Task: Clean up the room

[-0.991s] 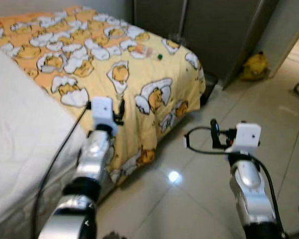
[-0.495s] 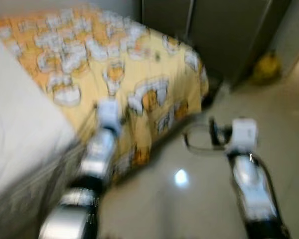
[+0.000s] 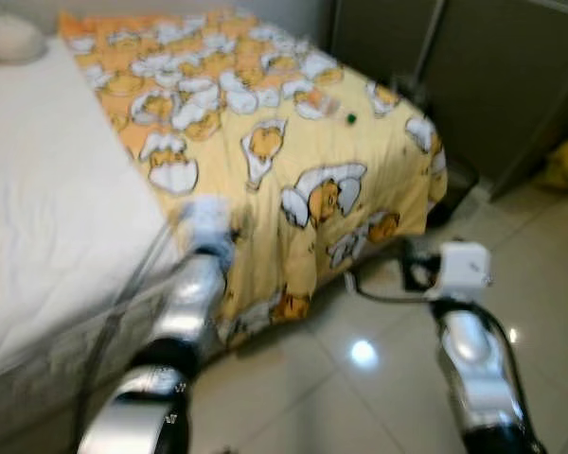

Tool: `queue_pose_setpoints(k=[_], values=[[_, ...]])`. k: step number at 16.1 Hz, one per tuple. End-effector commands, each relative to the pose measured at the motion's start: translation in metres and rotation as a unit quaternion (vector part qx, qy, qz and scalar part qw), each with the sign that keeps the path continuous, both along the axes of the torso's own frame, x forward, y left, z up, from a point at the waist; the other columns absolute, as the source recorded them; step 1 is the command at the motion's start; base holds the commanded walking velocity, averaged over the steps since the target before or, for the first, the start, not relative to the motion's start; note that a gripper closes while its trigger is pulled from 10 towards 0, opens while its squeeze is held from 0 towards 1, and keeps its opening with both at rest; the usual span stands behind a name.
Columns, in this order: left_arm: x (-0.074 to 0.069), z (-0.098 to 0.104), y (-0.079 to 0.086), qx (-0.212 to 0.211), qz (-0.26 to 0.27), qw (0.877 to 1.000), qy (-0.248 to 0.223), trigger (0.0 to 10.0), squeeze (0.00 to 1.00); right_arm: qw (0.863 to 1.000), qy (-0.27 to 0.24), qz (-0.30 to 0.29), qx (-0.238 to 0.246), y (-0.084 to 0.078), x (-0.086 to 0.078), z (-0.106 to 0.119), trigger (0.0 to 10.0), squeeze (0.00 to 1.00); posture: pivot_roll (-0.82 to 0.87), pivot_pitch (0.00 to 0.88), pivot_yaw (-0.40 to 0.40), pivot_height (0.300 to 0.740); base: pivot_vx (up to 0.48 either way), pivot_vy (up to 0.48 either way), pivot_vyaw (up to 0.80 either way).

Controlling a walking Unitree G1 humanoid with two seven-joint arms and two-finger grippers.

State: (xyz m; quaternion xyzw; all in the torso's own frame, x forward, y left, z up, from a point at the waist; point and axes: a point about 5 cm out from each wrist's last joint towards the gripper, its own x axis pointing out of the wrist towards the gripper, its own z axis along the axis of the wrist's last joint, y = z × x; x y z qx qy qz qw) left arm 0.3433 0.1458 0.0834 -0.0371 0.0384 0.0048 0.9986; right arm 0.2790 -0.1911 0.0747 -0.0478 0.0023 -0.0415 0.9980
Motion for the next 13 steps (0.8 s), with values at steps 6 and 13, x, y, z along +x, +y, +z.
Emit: queue_pose_setpoints(k=[6,13], values=[[0.007,0.013,-0.036,0.019,-0.077,0.997,-0.023,10.0,0.0,0.999,-0.006,-0.037,-0.012,-0.029,-0.002,0.003,10.0,0.0,-0.05,0.0,0.036,0.74,0.48,0.0,0.0],[0.001,0.009,-0.051,0.053,-0.131,0.99,-0.028,10.0,0.0,0.999,0.008,-0.052,-0.011,-0.035,-0.014,-0.008,10.0,0.0,-0.04,0.0,0.034,0.74,0.456,0.0,0.0]])
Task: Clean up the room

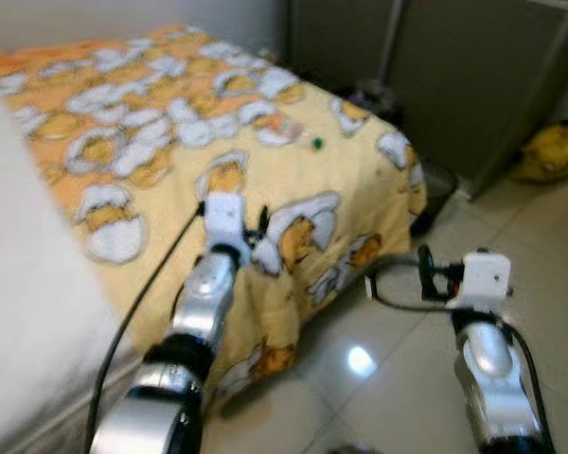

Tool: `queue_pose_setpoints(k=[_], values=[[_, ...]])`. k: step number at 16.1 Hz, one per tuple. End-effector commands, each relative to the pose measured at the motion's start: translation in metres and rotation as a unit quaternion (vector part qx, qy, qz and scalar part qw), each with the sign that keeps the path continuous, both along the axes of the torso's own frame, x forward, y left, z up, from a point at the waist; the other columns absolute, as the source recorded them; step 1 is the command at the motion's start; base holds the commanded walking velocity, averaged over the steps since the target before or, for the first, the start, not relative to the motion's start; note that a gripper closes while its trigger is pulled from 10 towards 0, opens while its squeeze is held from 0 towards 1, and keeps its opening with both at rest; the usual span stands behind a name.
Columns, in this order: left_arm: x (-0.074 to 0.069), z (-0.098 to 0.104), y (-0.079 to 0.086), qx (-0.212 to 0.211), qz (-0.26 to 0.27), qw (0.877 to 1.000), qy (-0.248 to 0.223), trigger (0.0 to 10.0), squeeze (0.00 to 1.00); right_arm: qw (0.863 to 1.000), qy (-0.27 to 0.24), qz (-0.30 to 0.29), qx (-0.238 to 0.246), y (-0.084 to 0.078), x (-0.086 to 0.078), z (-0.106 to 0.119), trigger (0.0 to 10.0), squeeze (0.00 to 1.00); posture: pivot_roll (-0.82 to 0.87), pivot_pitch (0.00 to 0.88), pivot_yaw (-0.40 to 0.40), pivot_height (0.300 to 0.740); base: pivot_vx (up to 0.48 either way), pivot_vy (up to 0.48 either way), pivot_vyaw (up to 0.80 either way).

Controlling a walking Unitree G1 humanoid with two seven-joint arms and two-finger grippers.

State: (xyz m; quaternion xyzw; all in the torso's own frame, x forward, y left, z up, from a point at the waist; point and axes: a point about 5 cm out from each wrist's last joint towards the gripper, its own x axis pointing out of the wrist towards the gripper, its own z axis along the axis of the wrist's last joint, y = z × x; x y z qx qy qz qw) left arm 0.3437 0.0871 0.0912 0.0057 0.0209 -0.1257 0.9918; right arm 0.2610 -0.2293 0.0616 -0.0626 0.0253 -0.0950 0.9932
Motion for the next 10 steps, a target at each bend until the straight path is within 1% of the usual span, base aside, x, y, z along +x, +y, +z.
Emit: queue_pose_setpoints(k=[1,2,3,4,6,8,10], values=[[-0.0007,-0.0039,0.008,0.005,0.008,1.0,0.011,10.0,0.0,1.0,-0.01,-0.003,0.01,0.0034,0.0032,0.0036,10.0,0.0,-0.04,0.0,0.033,0.74,0.0,0.0,0.0],[-0.0017,-0.0067,0.0088,-0.007,0.009,1.0,0.021,10.0,0.0,1.0,-0.008,-0.002,0.009,0.0042,0.0028,0.0028,10.0,0.0,-0.04,0.0,0.032,0.74,0.0,0.0,0.0],[-0.002,-0.0078,0.0088,-0.003,0.007,1.0,0.023,10.0,0.0,1.0,-0.008,0.0,0.007,0.0049,0.0027,0.0024,10.0,0.0,-0.04,0.0,0.032,0.74,0.0,0.0,0.0],[-0.002,-0.0079,0.0091,0.003,0.009,1.0,0.021,10.0,0.0,1.0,-0.008,0.003,0.007,0.0062,0.0023,0.0023,10.0,0.0,-0.04,0.0,0.031,0.74,0.0,-0.48,0.0],[-0.0005,-0.0089,0.0121,0.027,0.027,0.999,0.023,10.0,0.0,1.0,-0.003,0.007,0.009,0.0082,0.002,0.0,10.0,0.0,-0.04,0.0,0.028,0.74,0.0,-0.467,0.58],[0.0005,-0.0111,0.0169,0.037,0.044,0.998,0.031,10.0,0.0,1.0,0.0,0.007,0.009,0.0073,0.0037,-0.0007,10.0,0.0,-0.04,0.0,0.03,0.74,0.0,-0.465,0.52],[0.0015,-0.0118,0.0168,0.04,0.045,0.998,0.037,10.0,0.0,1.0,0.0,0.006,0.008,0.0057,0.0061,0.0003,10.0,0.0,-0.04,0.0,0.033,0.74,0.0,-0.463,0.48]])
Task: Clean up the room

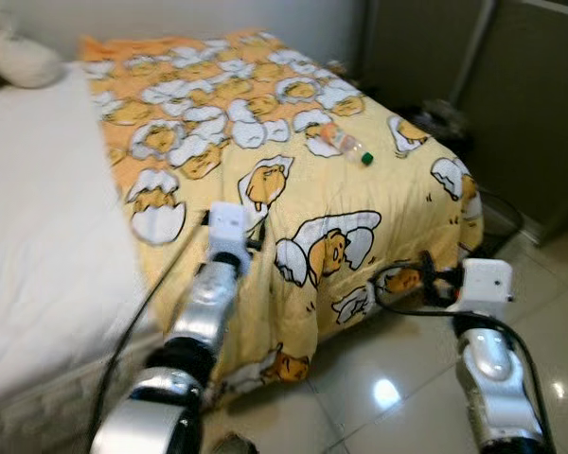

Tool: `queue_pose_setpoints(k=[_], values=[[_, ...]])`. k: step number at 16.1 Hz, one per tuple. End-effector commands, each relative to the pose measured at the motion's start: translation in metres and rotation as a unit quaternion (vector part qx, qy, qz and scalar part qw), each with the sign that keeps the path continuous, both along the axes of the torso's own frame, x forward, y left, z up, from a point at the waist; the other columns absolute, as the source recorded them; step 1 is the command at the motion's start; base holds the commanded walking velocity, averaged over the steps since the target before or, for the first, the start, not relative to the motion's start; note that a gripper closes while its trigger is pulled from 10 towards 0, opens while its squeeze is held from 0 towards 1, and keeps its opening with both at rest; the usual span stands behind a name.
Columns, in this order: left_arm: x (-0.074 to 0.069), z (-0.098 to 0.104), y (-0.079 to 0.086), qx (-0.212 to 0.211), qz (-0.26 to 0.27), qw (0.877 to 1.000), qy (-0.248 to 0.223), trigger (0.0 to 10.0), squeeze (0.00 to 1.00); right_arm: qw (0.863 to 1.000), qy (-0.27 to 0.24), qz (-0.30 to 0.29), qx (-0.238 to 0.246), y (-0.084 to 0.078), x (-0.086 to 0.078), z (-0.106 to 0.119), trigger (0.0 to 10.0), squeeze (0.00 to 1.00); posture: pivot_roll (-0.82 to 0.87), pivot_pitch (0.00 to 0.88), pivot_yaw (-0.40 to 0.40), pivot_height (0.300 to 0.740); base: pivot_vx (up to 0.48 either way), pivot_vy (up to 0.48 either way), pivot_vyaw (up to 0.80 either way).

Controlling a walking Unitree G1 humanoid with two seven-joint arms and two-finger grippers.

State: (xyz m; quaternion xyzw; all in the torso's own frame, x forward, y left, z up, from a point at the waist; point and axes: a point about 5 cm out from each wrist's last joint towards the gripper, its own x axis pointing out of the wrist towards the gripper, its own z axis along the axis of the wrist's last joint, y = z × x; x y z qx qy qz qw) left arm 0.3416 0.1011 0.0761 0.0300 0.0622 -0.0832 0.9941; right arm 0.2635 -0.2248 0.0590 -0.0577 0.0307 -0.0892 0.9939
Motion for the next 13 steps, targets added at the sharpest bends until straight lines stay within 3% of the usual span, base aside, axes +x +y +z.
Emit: queue_pose_setpoints(k=[1,13], values=[[0.0038,0.0037,0.0021,0.011,0.0,1.0,-0.001,10.0,0.0,1.0,-0.005,0.0,0.002,0.001,0.004,0.0031,10.0,0.0,-0.04,0.0,0.034,0.74,0.0,-0.465,0.46],[0.0094,0.0103,-0.0058,0.019,-0.02,1.0,-0.01,10.0,0.0,1.0,-0.007,-0.001,-0.005,0.0008,0.0088,0.0021,10.0,0.0,-0.04,0.0,0.046,0.74,0.0,-0.464,0.45]])
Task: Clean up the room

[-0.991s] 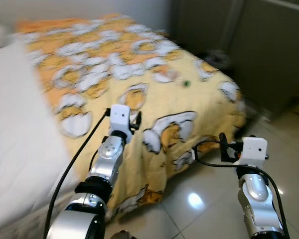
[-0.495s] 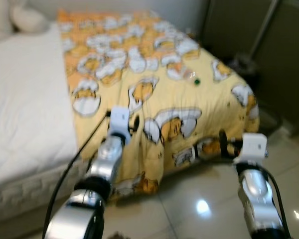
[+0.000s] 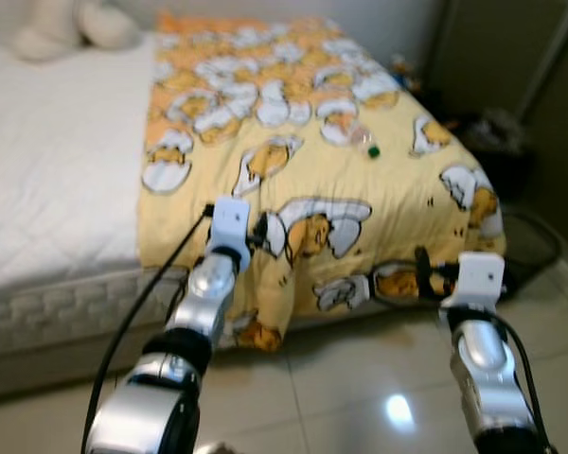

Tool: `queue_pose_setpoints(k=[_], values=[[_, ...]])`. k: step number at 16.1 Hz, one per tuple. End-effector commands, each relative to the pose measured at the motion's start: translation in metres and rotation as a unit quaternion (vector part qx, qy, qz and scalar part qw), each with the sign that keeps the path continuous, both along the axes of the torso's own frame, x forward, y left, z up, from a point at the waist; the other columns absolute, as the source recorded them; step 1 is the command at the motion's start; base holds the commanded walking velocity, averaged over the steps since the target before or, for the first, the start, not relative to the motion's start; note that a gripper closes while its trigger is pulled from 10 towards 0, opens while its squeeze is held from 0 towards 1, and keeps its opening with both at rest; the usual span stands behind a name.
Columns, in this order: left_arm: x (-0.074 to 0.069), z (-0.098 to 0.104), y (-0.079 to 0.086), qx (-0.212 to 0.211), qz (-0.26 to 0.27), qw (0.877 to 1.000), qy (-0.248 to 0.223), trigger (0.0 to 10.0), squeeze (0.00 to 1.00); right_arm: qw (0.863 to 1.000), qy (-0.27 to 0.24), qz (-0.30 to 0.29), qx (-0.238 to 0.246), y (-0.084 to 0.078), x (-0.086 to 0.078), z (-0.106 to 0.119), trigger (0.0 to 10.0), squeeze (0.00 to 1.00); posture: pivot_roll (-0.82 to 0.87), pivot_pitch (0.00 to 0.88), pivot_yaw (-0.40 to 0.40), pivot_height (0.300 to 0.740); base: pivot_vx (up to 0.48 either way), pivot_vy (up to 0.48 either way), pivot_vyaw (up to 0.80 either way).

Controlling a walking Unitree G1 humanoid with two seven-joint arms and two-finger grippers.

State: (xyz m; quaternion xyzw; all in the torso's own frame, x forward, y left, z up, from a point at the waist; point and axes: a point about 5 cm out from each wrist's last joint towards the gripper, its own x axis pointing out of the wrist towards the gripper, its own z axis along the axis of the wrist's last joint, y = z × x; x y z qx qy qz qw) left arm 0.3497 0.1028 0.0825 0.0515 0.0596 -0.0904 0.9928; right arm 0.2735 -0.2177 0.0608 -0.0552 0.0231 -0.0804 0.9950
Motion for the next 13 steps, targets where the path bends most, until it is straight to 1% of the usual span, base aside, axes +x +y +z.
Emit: queue_pose_setpoints(k=[1,7,8,9,10,11,13], values=[[0.001,0.003,-0.008,-0.002,-0.009,1.0,-0.005,10.0,0.0,1.0,0.002,-0.008,-0.006,-0.005,-0.002,-0.001,10.0,0.0,-0.04,0.0,0.044,0.74,0.0,-0.465,0.46],[0.002,0.003,-0.006,-0.009,0.001,1.0,-0.004,10.0,0.0,1.0,0.008,-0.001,-0.008,-0.006,0.0,-0.003,10.0,0.0,-0.02,0.0,0.028,0.74,0.0,-0.463,0.46],[0.003,0.004,-0.004,-0.018,0.008,1.0,-0.008,10.0,0.0,1.0,0.009,0.006,-0.007,-0.004,0.001,-0.003,10.0,0.0,-0.02,0.0,0.025,0.74,0.0,-0.454,0.53],[0.004,0.011,0.0,-0.028,0.022,0.999,-0.031,10.0,0.0,1.0,0.011,0.024,0.003,0.006,-0.001,-0.008,10.0,0.0,0.0,0.0,0.021,0.74,0.0,0.0,0.56],[0.004,0.012,-0.001,-0.023,0.017,0.999,-0.035,10.0,0.0,1.0,0.011,0.025,0.01,0.008,-0.002,-0.009,10.0,0.0,0.0,0.0,0.021,0.74,0.0,0.0,0.56],[0.003,0.017,-0.002,-0.038,0.003,0.998,-0.057,10.0,0.0,0.999,0.018,0.025,0.01,0.012,-0.001,-0.011,10.0,0.0,0.01,0.0,0.018,0.74,0.0,0.0,0.62],[0.003,0.021,-0.004,-0.068,-0.005,0.996,-0.059,10.0,0.0,0.999,0.006,0.042,0.018,0.023,0.006,-0.007,10.0,0.0,0.01,0.0,0.027,0.74,0.48,0.0,0.0]])
